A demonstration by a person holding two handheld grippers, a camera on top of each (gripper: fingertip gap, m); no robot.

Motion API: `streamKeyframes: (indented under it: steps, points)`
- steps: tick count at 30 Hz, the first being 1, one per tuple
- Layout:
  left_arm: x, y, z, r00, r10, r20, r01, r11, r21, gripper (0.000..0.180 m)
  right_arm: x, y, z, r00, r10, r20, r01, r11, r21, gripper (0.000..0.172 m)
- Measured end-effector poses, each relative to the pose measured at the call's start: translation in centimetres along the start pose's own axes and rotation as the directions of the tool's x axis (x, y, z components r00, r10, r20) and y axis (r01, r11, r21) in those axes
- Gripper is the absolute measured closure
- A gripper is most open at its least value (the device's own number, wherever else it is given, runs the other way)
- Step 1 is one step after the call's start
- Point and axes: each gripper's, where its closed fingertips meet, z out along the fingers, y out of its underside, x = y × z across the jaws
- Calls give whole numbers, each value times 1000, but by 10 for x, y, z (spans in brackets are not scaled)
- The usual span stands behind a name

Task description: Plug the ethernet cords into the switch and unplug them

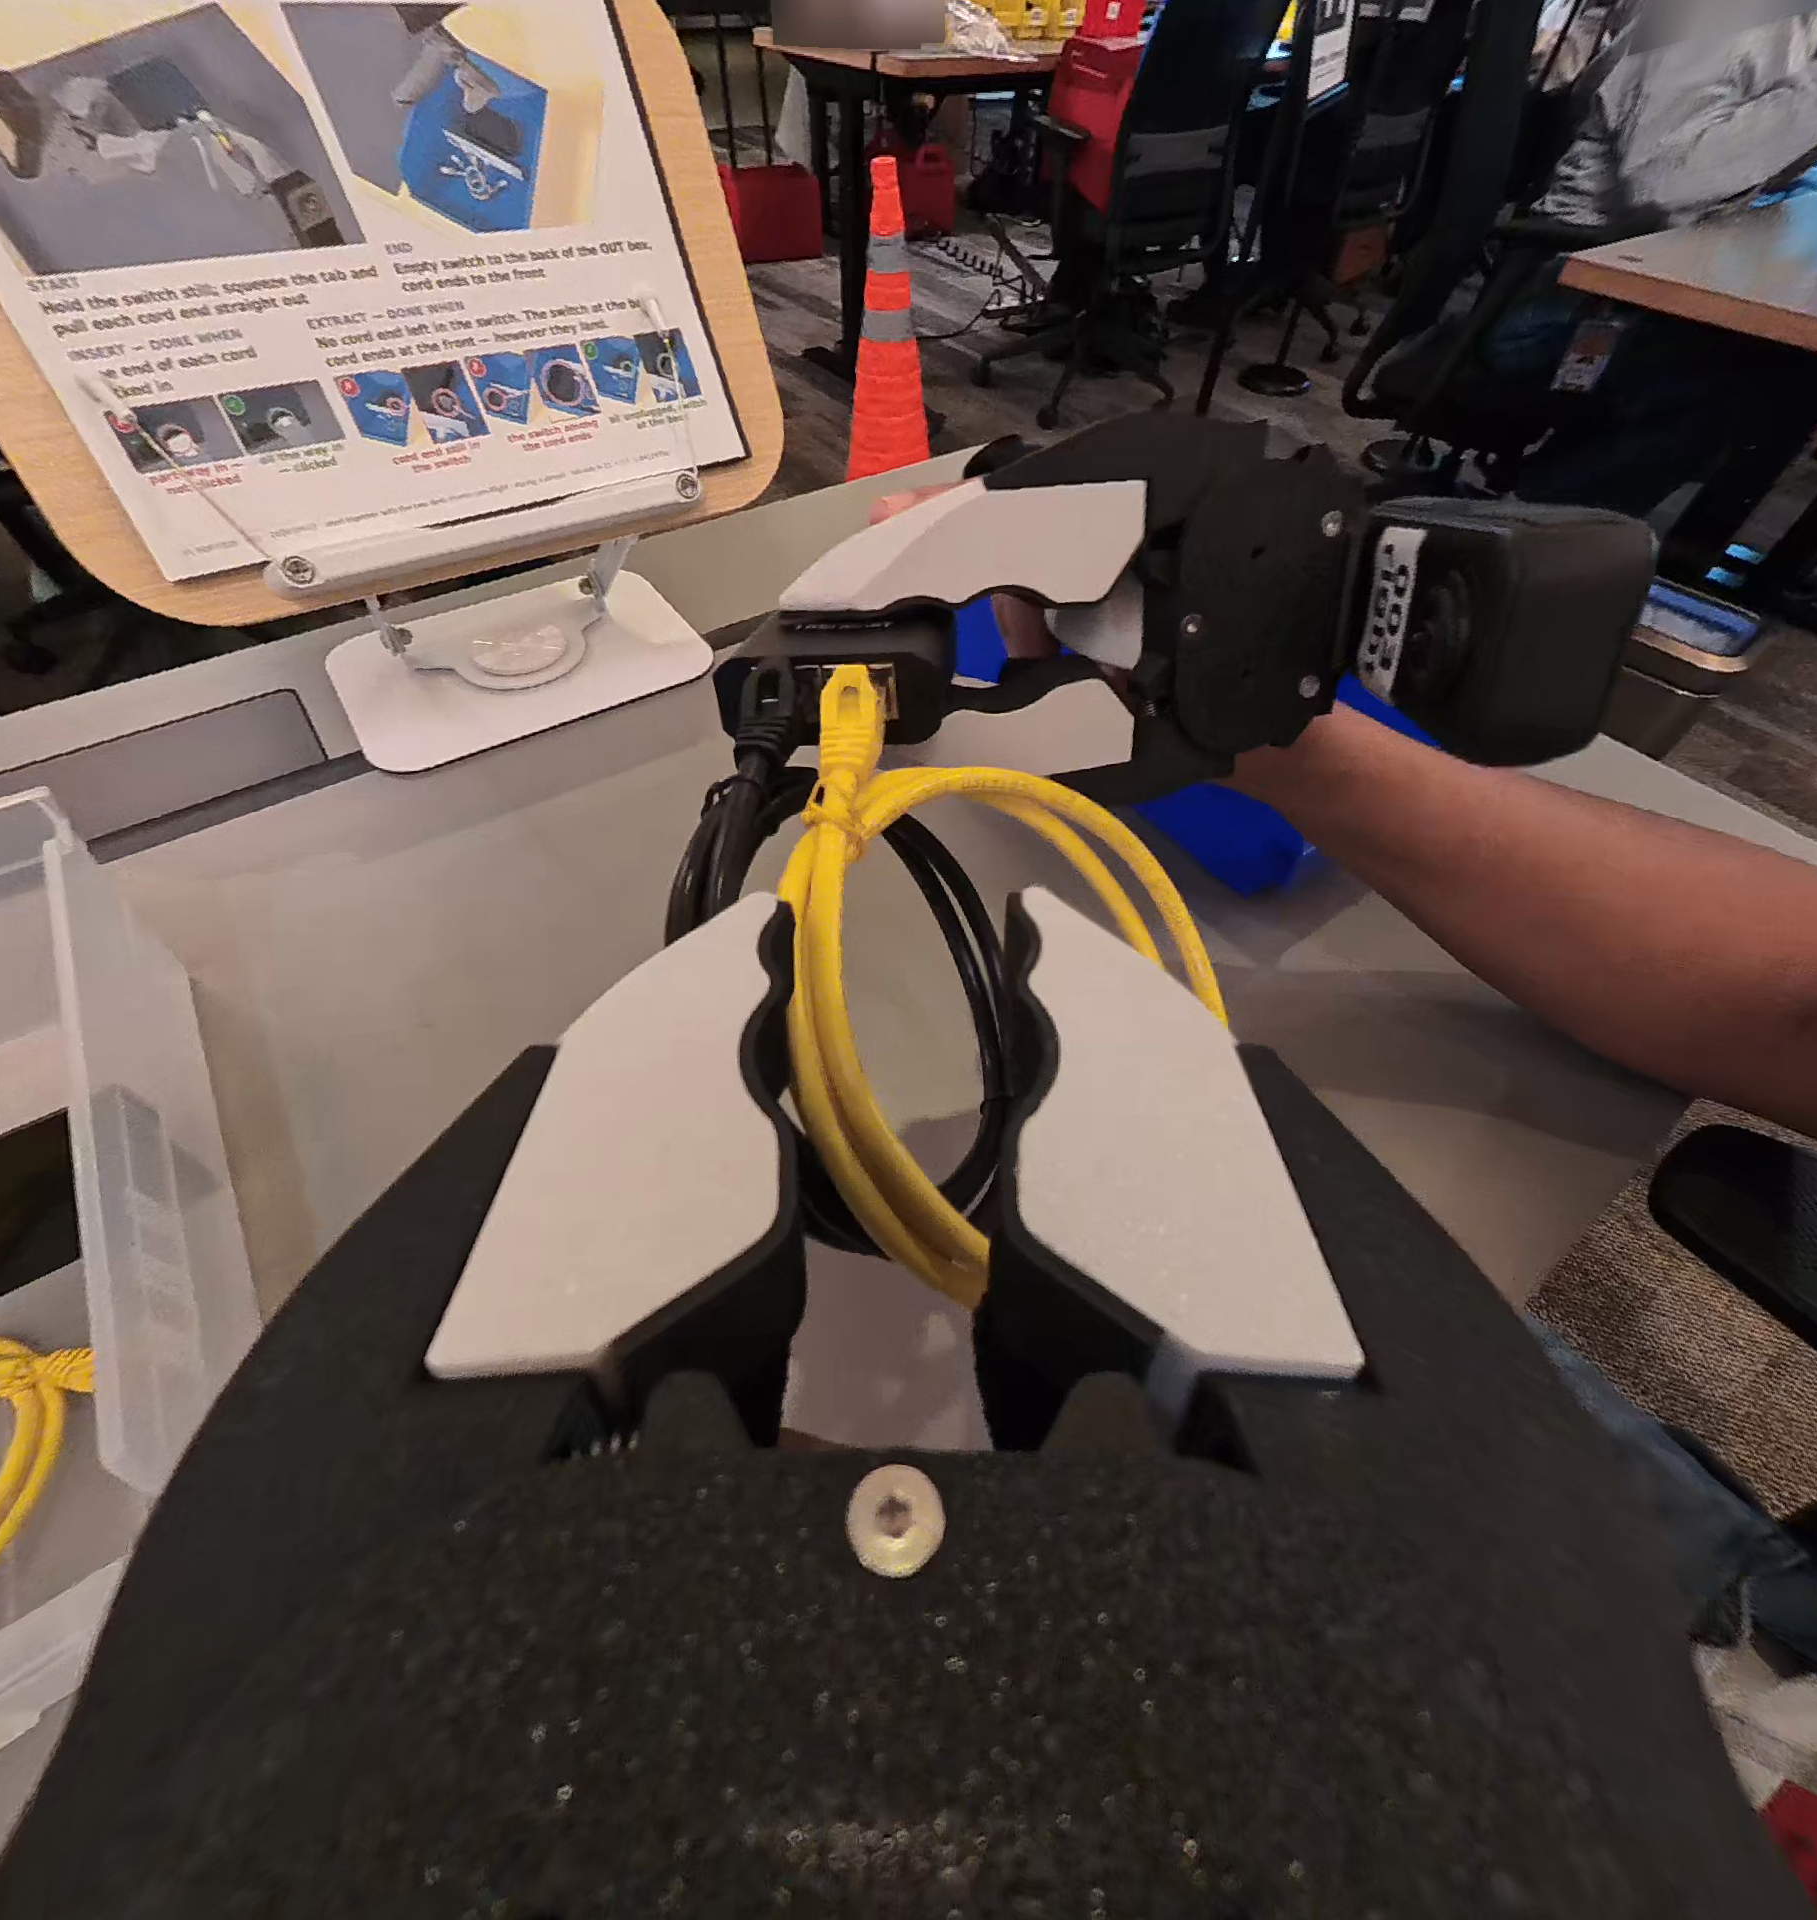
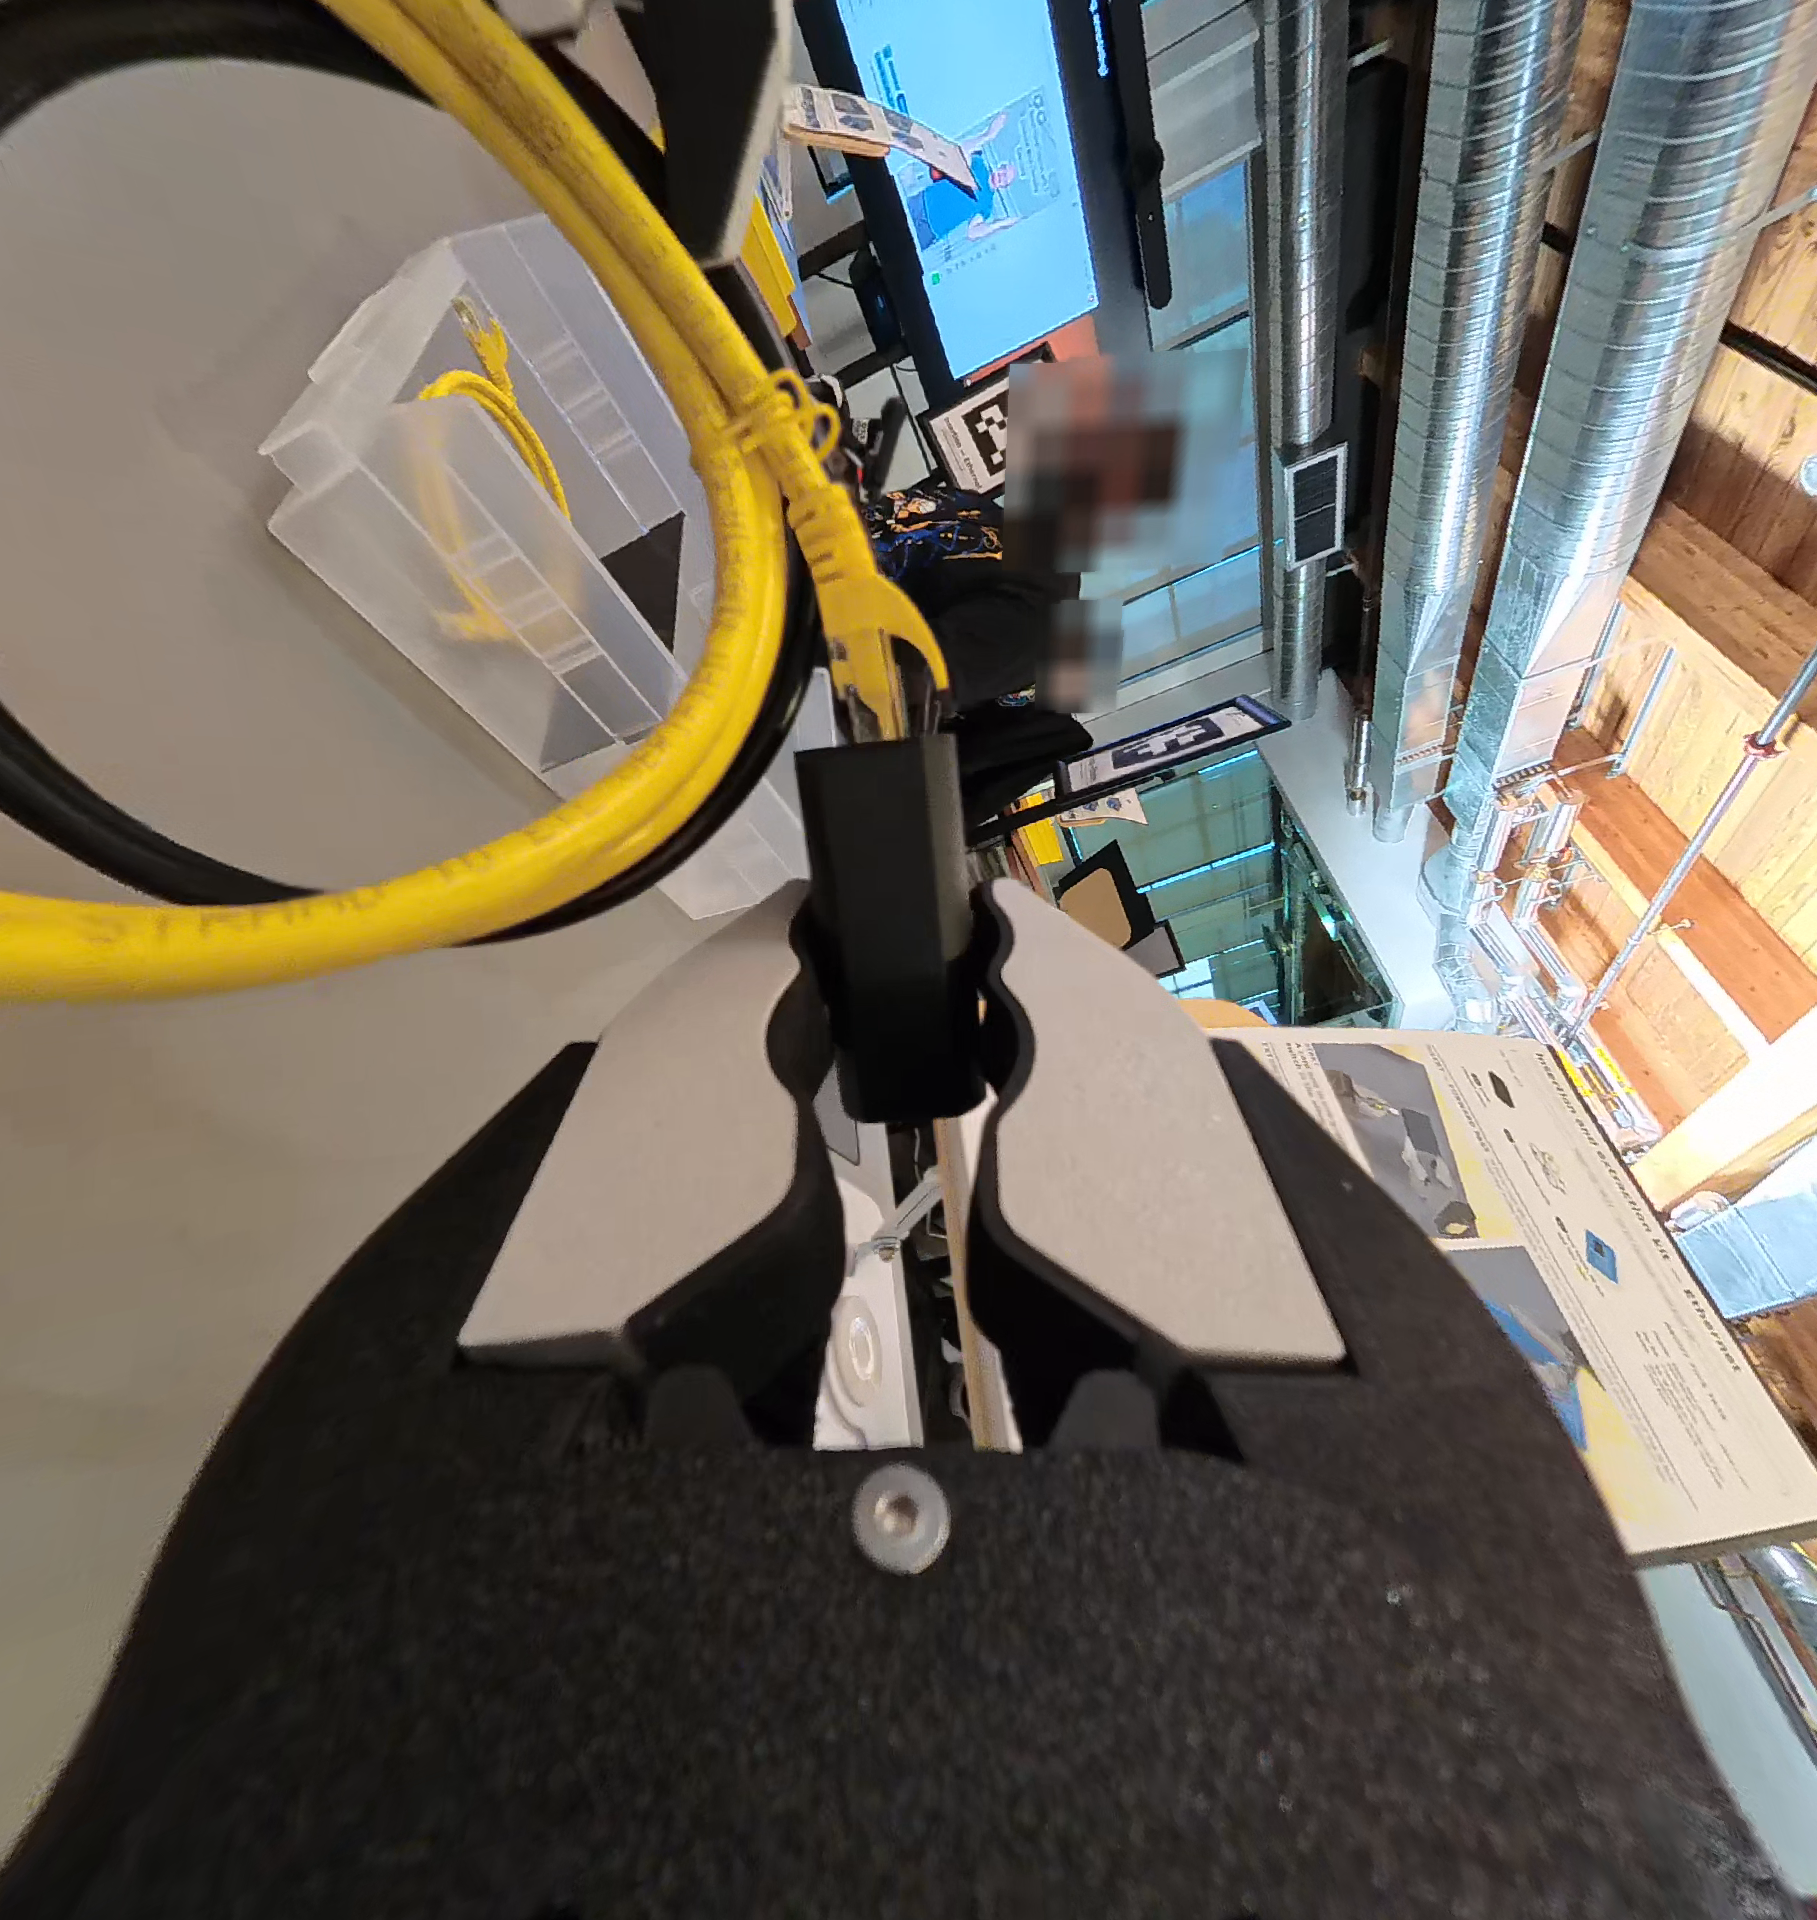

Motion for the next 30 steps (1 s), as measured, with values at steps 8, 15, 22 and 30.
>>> streamKeyframes:
  steps: [8,15,22,30]
  points:
    - [-9,-4,-4,999,6,36,-6,1000,10,159,4,-8,-2,1000,1,-17,-1,1000,21,147]
    - [-10,1,-2,991,92,97,-89,995,-38,152,2,-8,-1,1000,-17,-13,17,1000,12,147]
    - [-13,5,2,958,225,179,-213,973,-84,144,-2,-8,0,999,-32,2,32,999,3,148]
    - [-12,6,1,991,115,72,-110,991,-78,151,-5,-13,1,999,-33,7,33,999,20,147]
